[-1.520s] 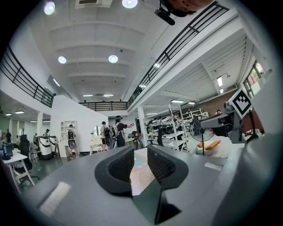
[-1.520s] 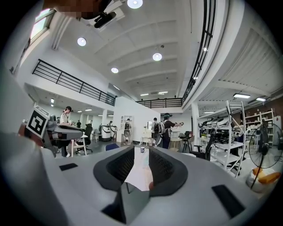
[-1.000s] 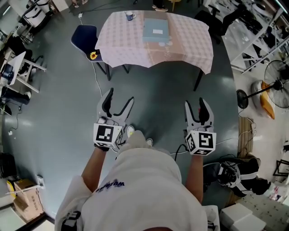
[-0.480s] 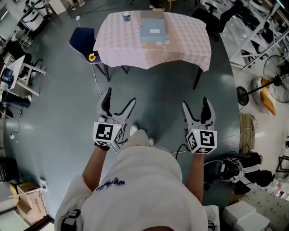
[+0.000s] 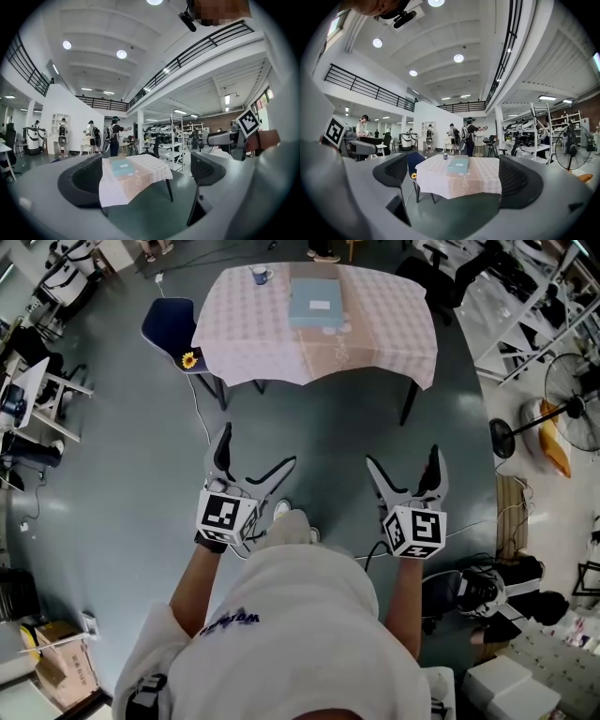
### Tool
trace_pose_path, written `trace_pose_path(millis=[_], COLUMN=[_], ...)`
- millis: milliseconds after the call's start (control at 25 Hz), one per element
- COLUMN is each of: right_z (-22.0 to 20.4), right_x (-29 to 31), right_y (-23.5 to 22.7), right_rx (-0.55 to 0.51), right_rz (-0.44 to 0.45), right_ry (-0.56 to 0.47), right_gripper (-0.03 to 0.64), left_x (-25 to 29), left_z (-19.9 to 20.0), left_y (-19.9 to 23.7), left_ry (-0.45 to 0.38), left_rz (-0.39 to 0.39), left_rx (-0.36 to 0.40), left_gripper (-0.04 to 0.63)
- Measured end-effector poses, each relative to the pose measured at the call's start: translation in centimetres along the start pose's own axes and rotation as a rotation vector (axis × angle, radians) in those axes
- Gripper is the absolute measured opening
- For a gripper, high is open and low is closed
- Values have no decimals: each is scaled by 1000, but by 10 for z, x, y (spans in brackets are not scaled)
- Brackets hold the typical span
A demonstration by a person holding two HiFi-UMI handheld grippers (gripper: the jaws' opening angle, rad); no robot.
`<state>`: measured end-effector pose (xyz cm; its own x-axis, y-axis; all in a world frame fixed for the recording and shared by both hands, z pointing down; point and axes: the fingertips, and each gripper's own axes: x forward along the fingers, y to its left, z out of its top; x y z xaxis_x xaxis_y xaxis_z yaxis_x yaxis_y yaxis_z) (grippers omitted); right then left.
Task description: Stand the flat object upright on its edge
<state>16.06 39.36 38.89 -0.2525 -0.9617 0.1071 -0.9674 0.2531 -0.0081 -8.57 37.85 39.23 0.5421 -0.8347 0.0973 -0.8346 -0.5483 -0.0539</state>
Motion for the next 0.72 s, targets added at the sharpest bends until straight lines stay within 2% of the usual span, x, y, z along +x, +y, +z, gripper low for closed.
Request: trace_pose_path(millis=[280,720], right_z=[-6,-17], right_x=[-2,5], right_y=[-3,-21], right_rx=[-3,-11], right_rz=[11,7], right_ry=[17,67], right_gripper=[594,594], left_x=[-6,-12], left_z=[7,3], left_y=[6,19], left_ry=[-29,-4], left_rz=[41,89], left_rx=[57,64], left_gripper=[571,571])
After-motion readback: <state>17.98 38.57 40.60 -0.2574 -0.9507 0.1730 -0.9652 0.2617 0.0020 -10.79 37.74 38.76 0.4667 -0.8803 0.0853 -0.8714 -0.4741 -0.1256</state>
